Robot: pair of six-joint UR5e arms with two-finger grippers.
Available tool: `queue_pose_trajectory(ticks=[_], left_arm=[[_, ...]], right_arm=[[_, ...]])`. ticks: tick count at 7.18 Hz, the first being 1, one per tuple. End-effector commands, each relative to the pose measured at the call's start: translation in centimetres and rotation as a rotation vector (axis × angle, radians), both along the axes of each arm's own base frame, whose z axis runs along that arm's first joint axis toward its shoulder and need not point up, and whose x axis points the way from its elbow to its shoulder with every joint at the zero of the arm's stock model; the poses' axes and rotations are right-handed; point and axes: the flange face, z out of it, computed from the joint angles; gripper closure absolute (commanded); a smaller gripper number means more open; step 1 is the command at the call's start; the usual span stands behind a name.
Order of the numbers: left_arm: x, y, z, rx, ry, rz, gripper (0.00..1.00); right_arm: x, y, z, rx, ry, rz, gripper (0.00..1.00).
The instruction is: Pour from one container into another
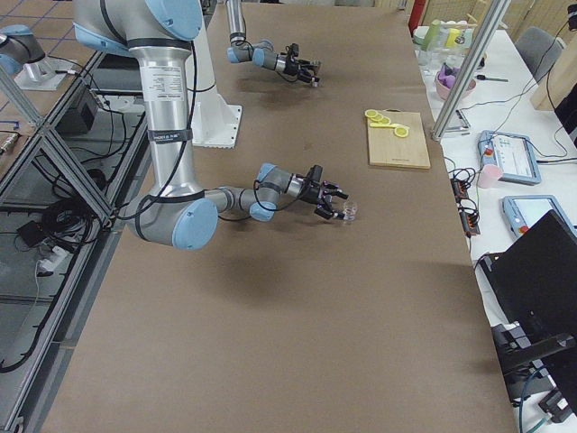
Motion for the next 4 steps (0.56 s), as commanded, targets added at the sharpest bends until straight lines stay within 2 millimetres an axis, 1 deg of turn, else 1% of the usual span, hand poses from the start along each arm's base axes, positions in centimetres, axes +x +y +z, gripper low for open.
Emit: queue_pose_trajectory(ticks=[1,2,3,4], left_arm=[[0.0,0.0,0.0,0.002,0.002,-0.004,0.02],[0.0,0.0,-0.3,0.003,0.007,-0.004,0.02],[-0.1,0.0,-0.3,0.004,0.008,-0.004,0.02],[0.0,0.0,-0.2,0.003,0.004,-0.004,0.02]], right_arm=[[0.4,-0.9,0.1,0.006,-0.016,0.016,0.00],[1.0,-1.3,0.2,0.012,-0.042,0.019,0.00],[1.1,-1.5,1.0,0.011,-0.054,0.017,0.00],[0.9,-1.7,1.1,0.015,-0.061,0.018,0.00]])
